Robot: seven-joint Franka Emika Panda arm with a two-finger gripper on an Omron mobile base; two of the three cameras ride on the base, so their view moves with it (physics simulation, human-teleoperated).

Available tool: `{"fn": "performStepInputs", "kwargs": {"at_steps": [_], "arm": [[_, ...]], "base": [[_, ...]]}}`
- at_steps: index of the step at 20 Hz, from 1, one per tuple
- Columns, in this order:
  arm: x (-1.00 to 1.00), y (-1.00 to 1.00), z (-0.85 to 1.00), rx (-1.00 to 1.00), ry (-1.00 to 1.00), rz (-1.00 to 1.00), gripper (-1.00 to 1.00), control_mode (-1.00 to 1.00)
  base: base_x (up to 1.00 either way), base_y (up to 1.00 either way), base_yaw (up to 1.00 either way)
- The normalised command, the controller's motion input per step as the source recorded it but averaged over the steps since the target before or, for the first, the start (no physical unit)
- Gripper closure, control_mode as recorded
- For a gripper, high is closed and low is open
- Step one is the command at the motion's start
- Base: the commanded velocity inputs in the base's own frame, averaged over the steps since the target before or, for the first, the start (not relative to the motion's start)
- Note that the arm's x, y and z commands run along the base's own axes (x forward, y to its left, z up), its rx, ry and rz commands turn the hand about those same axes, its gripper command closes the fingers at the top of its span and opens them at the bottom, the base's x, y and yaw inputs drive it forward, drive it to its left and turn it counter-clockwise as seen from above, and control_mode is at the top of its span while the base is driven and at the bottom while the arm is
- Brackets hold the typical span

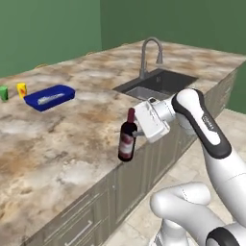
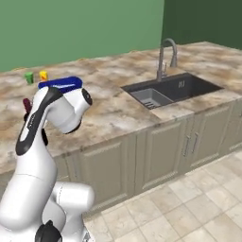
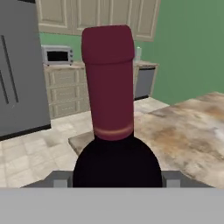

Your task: Place the drinks on the dining counter in a tight cluster.

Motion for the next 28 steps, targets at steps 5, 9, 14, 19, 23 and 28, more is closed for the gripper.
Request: {"fn": "performStepInputs", "kwargs": {"at_steps": [5, 9, 14, 19, 23, 28], "arm": [[0.0, 0.0, 0.0, 0.0, 0.0, 0.0, 1.0, 1.0], [0.0, 0.0, 0.0, 0.0, 0.0, 0.0, 1.0, 1.0], [0.0, 0.0, 0.0, 0.0, 0.0, 0.0, 1.0, 1.0], [0.0, 0.0, 0.0, 0.0, 0.0, 0.0, 1.0, 1.0], [0.0, 0.0, 0.0, 0.0, 0.0, 0.0, 1.0, 1.0], [0.0, 0.0, 0.0, 0.0, 0.0, 0.0, 1.0, 1.0]], "base": [[-0.35, 0.61, 0.27], [0.0, 0.78, -0.02], [-0.09, 1.0, -0.24], [-0.47, 0.96, -0.45], [-0.04, 0.96, -0.58], [0.15, 1.0, -0.59]]}}
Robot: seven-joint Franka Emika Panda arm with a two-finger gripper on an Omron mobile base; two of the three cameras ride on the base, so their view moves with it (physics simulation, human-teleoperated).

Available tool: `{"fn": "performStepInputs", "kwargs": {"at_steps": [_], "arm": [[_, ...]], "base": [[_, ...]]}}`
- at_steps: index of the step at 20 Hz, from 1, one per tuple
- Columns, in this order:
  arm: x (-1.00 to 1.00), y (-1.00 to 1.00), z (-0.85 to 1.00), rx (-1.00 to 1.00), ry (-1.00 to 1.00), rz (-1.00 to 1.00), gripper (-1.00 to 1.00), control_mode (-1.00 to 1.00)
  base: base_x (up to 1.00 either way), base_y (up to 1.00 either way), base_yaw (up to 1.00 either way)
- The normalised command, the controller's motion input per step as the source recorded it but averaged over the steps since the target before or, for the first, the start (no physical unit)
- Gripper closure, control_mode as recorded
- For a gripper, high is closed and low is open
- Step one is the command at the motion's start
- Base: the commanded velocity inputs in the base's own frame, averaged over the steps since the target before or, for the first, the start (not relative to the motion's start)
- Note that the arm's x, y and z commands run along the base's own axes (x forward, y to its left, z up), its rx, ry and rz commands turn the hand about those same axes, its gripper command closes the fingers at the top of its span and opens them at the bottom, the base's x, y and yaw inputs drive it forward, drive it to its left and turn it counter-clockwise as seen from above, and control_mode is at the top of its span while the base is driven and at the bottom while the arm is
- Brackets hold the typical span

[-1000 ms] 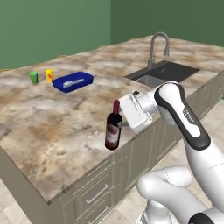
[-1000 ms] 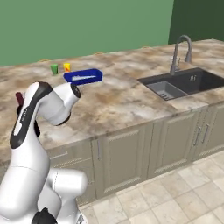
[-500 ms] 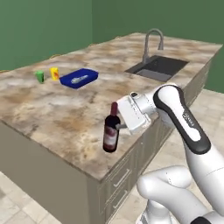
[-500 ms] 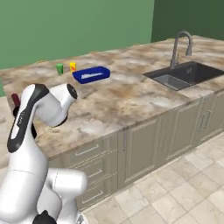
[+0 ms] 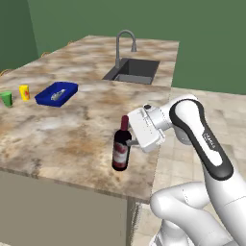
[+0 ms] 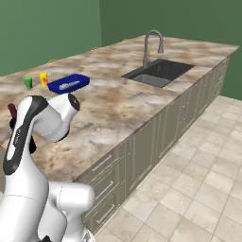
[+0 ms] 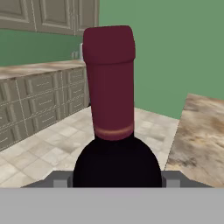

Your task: Place the drinks on the dining counter in a tight cluster.

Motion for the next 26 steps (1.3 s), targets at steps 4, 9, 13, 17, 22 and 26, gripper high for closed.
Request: {"fn": "performStepInputs", "kwargs": {"at_steps": [4, 9, 13, 17, 22, 26], "arm": [[0.0, 0.0, 0.0, 0.0, 0.0, 0.0, 1.0, 1.0], [0.0, 0.0, 0.0, 0.0, 0.0, 0.0, 1.0, 1.0], [0.0, 0.0, 0.0, 0.0, 0.0, 0.0, 1.0, 1.0], [0.0, 0.0, 0.0, 0.0, 0.0, 0.0, 1.0, 1.0], [0.0, 0.0, 0.0, 0.0, 0.0, 0.0, 1.0, 1.0], [0.0, 0.0, 0.0, 0.0, 0.0, 0.0, 1.0, 1.0]], "base": [[0.03, 1.0, -0.56], [-0.19, 0.95, -0.58], [-0.27, 0.91, -0.46], [-0.75, 0.6, 0.01], [-0.65, 0.83, 0.09], [-0.19, 1.0, 0.0]]}}
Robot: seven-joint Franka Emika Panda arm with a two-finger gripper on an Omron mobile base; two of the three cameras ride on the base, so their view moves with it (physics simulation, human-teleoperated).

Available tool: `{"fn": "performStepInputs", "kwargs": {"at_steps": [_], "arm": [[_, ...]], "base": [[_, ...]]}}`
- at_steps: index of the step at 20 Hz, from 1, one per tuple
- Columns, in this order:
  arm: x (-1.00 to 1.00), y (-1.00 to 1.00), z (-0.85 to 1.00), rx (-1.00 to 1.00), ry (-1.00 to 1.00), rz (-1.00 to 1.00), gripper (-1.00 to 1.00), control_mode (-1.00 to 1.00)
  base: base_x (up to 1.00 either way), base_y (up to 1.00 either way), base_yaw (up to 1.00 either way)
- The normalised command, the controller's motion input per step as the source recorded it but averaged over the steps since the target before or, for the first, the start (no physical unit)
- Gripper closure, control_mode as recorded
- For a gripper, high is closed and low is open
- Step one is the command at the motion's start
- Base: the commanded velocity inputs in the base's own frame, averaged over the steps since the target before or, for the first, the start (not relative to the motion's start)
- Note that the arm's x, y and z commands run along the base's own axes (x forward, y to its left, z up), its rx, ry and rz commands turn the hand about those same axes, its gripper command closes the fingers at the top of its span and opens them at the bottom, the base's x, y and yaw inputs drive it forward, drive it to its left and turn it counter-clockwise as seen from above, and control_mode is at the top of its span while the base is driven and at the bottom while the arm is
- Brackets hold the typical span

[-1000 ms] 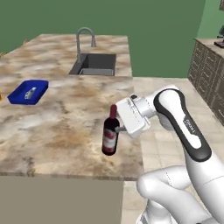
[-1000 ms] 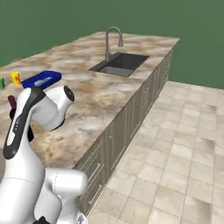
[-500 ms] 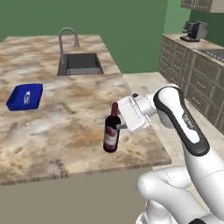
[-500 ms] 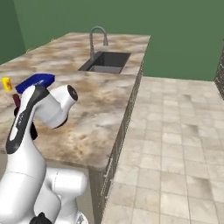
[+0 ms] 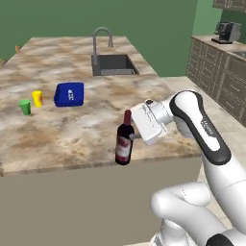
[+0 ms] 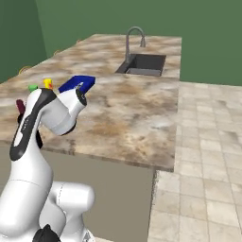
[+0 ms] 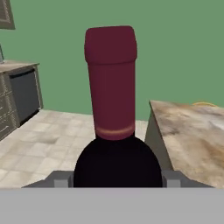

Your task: Place the drinks on the dining counter in a tight cluster.

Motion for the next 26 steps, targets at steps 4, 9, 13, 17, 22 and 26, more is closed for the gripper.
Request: {"fn": "performStepInputs", "kwargs": {"at_steps": [4, 9, 13, 17, 22, 26], "arm": [[0.0, 0.0, 0.0, 0.0, 0.0, 0.0, 1.0, 1.0], [0.0, 0.0, 0.0, 0.0, 0.0, 0.0, 1.0, 1.0], [0.0, 0.0, 0.0, 0.0, 0.0, 0.0, 1.0, 1.0], [0.0, 0.0, 0.0, 0.0, 0.0, 0.0, 1.0, 1.0], [0.0, 0.0, 0.0, 0.0, 0.0, 0.0, 1.0, 1.0], [0.0, 0.0, 0.0, 0.0, 0.0, 0.0, 1.0, 1.0]], "base": [[-0.07, 1.0, 0.0], [0.05, 1.0, -0.17], [0.06, 1.0, -0.37], [0.11, 1.0, -0.37], [0.67, 0.55, -0.3], [0.6, 0.06, -0.03]]}}
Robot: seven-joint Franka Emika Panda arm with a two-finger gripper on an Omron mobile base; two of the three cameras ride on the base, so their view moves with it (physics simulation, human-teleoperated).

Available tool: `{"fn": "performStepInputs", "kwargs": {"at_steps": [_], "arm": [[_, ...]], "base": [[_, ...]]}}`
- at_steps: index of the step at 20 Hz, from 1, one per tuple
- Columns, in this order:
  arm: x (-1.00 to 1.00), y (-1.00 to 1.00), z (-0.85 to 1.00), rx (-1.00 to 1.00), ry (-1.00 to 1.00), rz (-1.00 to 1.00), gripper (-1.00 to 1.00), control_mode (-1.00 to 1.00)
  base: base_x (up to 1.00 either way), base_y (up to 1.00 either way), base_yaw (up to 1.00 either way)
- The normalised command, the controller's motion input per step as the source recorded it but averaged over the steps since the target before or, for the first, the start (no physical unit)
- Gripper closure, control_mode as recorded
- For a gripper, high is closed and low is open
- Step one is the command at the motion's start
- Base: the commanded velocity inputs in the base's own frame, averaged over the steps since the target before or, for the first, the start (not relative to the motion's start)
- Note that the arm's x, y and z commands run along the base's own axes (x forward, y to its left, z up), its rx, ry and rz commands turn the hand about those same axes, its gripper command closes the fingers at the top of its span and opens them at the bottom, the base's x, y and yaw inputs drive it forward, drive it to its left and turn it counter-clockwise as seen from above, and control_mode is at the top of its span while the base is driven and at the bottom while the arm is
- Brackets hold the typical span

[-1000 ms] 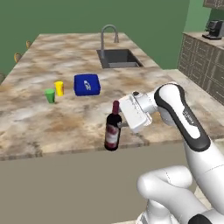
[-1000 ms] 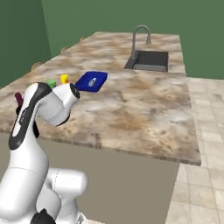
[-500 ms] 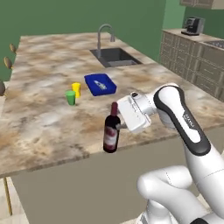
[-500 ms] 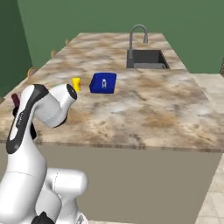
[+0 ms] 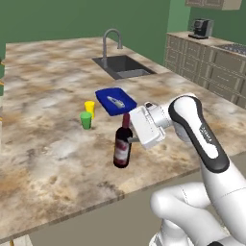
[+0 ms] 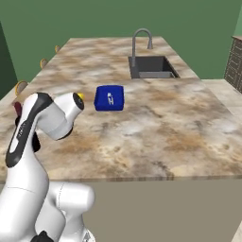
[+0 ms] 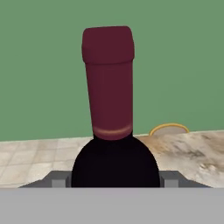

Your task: Place the drinks on the dining counter in a tight cluster.

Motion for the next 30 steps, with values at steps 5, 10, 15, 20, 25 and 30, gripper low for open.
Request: {"fn": "performStepInputs", "kwargs": {"at_steps": [5, 10, 15, 20, 25, 30], "arm": [[0.0, 0.0, 0.0, 0.0, 0.0, 0.0, 1.0, 1.0], [0.0, 0.0, 0.0, 0.0, 0.0, 0.0, 1.0, 1.0], [0.42, 0.5, 0.11, -0.13, 0.19, -0.13, 1.0, -1.0], [0.48, 0.47, 0.08, -0.16, 0.21, -0.09, 1.0, -1.0], [0.64, 0.18, -0.11, -0.08, 0.02, -0.08, 1.0, -1.0], [0.69, 0.22, -0.42, -0.01, 0.0, -0.03, 1.0, -1.0]], "base": [[0.22, 0.17, 0.0], [0.05, 0.04, 0.0], [0.0, 0.0, 0.0], [0.0, 0.0, 0.0], [0.0, 0.0, 0.0], [0.0, 0.0, 0.0]]}}
